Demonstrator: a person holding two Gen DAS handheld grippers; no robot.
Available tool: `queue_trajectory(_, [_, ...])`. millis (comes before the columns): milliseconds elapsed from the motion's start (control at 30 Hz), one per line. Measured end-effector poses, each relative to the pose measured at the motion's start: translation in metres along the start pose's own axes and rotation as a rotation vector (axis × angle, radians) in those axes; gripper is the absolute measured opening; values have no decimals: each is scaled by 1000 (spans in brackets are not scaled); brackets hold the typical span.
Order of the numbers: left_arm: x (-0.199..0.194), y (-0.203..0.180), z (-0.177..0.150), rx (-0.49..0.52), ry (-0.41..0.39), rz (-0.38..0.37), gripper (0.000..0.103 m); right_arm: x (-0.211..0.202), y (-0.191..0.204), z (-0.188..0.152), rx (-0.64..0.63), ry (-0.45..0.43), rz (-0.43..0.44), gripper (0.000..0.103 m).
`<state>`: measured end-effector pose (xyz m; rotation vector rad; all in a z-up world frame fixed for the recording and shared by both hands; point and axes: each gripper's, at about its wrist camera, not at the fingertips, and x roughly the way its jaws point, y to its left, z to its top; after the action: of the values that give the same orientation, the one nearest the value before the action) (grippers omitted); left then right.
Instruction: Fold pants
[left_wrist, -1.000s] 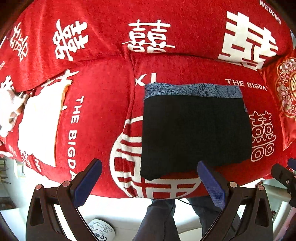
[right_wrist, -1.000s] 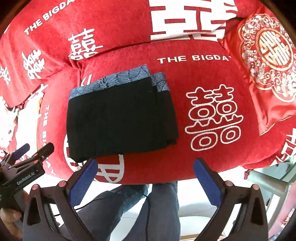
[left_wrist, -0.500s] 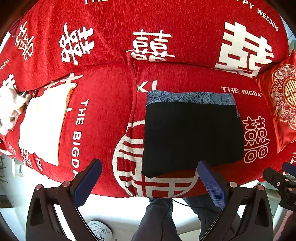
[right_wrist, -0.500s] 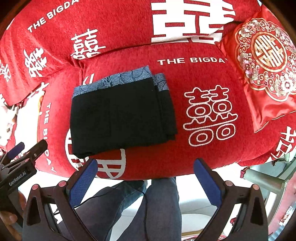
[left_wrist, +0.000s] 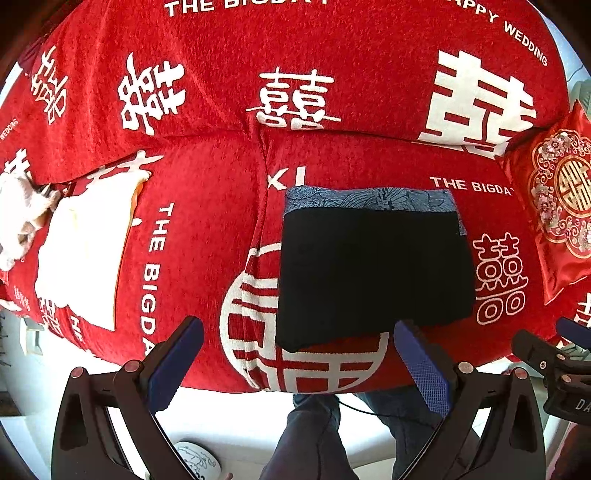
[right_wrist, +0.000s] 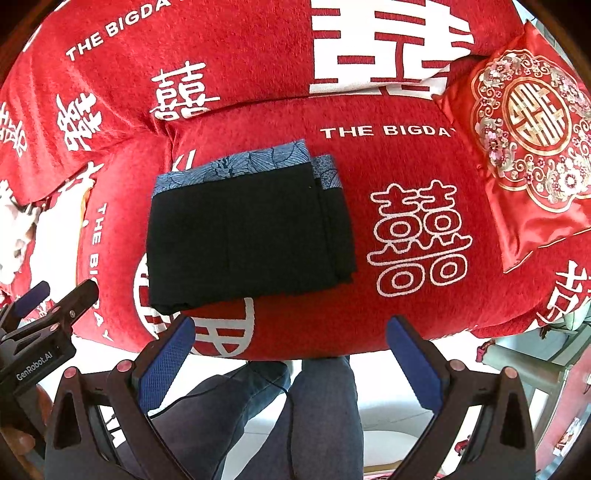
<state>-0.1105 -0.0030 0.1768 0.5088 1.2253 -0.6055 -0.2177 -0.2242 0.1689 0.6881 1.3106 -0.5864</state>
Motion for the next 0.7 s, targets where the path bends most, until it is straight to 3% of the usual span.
queue_trajectory(700, [-6,1,1,26,-14,-13,103,-7,7,-4,0,-17,-11,103])
